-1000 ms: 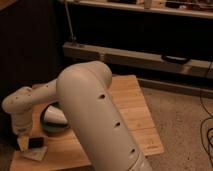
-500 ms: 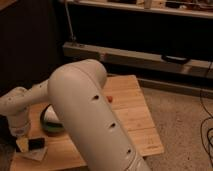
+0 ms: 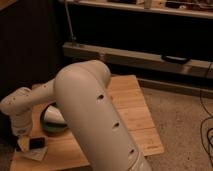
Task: Place the eraser on the white sponge
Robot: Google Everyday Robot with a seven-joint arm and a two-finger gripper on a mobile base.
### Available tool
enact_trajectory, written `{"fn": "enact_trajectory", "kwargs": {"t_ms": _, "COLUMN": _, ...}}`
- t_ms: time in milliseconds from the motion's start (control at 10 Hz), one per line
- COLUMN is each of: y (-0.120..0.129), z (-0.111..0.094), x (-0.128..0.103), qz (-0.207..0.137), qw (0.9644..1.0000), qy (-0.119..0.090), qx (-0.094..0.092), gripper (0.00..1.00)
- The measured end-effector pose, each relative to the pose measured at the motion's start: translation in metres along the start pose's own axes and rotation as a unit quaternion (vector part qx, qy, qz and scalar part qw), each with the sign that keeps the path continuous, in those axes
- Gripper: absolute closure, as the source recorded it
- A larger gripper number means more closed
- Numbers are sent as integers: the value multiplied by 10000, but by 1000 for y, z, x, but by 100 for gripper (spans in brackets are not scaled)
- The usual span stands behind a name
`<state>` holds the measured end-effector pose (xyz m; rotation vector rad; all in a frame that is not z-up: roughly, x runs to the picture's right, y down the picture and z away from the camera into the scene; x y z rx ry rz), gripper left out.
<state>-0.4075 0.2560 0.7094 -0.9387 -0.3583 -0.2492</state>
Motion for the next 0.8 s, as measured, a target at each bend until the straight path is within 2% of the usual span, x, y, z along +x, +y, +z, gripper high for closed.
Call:
{"fn": "enact_trajectory", "kwargs": {"t_ms": 100, "y": 0, "z": 0, "x": 3, "qz": 14, "qw": 10000, "qy": 49, "qx": 13, "gripper": 21}}
{"fn": "enact_trajectory", "kwargs": {"t_ms": 300, "y": -10, "z": -4, "x": 17, "qz": 43, "qw": 10000, "qy": -67, "qx": 27, "gripper": 20}}
{"fn": "enact_trajectory", "kwargs": {"t_ms": 800, "y": 1, "z": 6, "x": 8, "qz": 63, "qw": 10000, "qy": -64, "qx": 27, "gripper": 20}}
